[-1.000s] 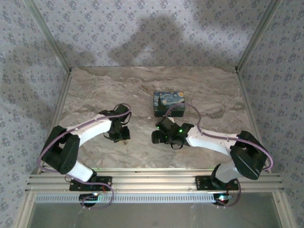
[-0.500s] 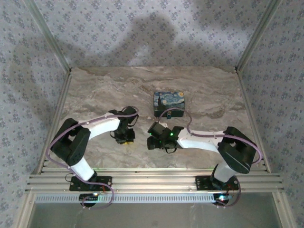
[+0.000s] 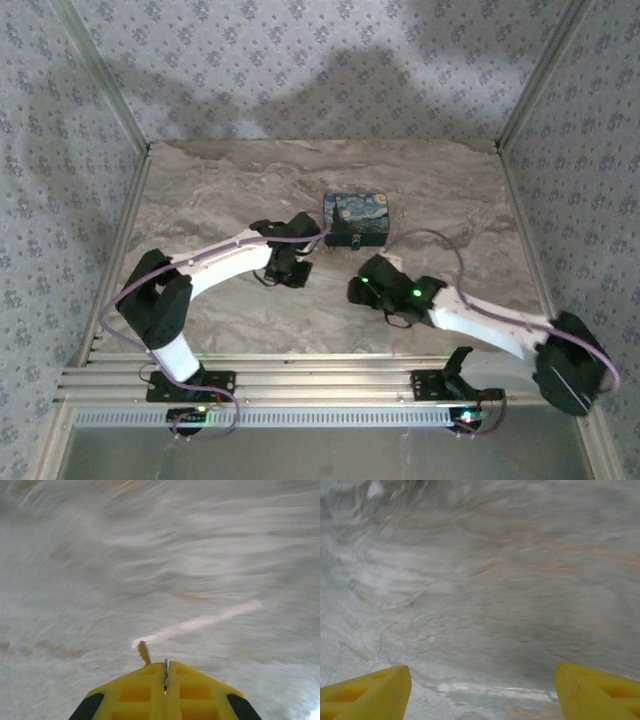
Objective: Unlock a padlock with a key
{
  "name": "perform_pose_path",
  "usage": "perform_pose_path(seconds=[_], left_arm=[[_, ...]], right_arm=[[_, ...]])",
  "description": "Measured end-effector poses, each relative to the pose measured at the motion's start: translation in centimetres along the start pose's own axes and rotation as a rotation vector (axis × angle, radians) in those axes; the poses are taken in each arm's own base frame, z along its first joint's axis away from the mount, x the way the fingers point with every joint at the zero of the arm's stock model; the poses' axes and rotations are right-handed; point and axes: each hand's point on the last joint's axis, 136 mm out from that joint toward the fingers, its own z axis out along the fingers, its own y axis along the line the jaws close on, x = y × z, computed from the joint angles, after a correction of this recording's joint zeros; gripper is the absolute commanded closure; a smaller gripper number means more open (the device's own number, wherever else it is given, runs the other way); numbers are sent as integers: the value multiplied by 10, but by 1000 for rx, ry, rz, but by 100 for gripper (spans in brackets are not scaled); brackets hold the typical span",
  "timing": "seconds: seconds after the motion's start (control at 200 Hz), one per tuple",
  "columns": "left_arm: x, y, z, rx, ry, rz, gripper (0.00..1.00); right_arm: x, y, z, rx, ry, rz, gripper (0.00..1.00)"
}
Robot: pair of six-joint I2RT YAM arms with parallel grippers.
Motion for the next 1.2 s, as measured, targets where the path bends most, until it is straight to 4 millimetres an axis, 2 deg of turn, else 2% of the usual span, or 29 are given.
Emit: perform_pose_path(seconds=[0.105, 0.16, 0.29, 0.385, 0.47, 0.61, 0.799, 0.889, 1.049, 1.199], left_arm=[[-16, -41, -23, 67, -81, 195, 100], [-20, -55, -32, 106, -115, 259, 100], [-27, -74, -56, 215, -180, 336, 100], [-36, -93, -75, 321, -250, 377, 100], [-41, -110, -92, 423, -317, 411, 100], [-39, -132, -117, 574, -390, 478, 100], [-30, -149, -140, 703, -445, 587, 100], [-18, -154, -151, 756, -469, 692, 100], [-6, -151, -164, 759, -538, 817, 100], [-7, -147, -172, 724, -597, 876, 100]], right_arm=[[-10, -23, -16, -60, -71, 126, 27], [-17, -29, -27, -110, -108, 188, 27], [-45, -28, -64, -279, -213, 306, 28], [-57, -24, -86, -385, -253, 359, 31], [-60, -19, -92, -448, -238, 385, 34], [-56, -5, -91, -505, -152, 388, 35], [-67, 21, -104, -588, -104, 353, 34], [-72, 33, -114, -619, -98, 327, 33], [-76, 51, -132, -672, -107, 273, 34], [-70, 62, -132, -688, -93, 244, 38]])
